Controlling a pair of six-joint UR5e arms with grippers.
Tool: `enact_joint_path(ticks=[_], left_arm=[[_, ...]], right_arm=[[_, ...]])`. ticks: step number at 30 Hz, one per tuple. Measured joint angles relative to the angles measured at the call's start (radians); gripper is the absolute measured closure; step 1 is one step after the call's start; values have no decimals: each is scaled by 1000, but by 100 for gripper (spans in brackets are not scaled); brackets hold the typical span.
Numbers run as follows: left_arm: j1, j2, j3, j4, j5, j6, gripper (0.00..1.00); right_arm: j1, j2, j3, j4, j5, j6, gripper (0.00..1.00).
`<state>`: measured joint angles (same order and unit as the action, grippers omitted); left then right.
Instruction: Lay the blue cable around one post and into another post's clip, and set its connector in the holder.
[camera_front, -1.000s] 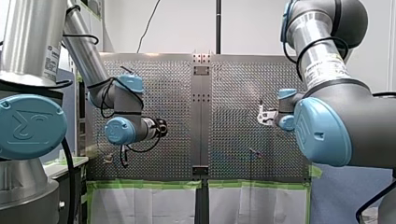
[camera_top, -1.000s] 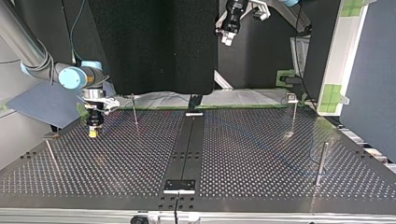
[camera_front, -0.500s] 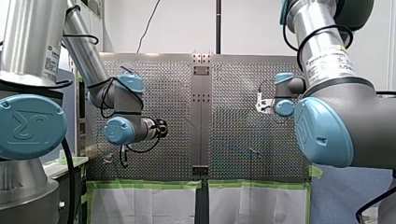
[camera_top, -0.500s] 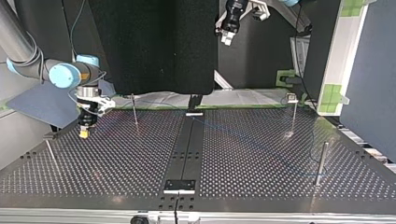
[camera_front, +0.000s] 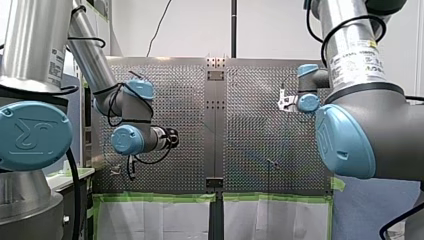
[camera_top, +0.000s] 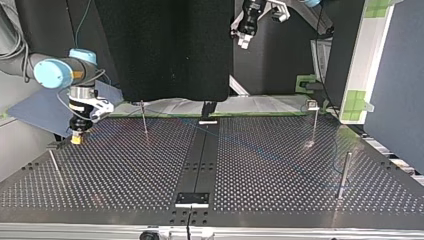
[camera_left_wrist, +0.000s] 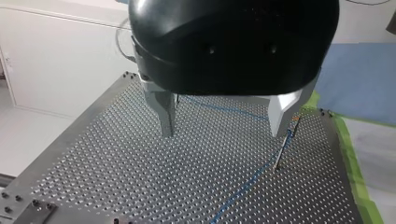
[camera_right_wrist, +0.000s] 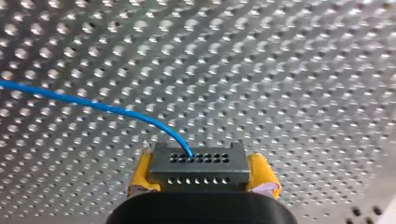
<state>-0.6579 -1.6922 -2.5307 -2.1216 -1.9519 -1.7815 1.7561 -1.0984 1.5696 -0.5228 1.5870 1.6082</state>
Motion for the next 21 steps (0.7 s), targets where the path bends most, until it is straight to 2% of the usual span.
enact_joint_path(ticks=[6,9,17,21], left_arm=[[5,0,0,-13,0,6,0],[7,0,0,-18,0,8,0],[13,0,0,-32,1,12,0],[14,0,0,-37,2,13,0]], right_arm=[[0,-49,-1,33,-8,-9,74],[0,-63,-1,49,-24,-16,74],[-2,-68,-1,82,-81,-15,74],[-12,-68,-1,105,-101,-14,74]])
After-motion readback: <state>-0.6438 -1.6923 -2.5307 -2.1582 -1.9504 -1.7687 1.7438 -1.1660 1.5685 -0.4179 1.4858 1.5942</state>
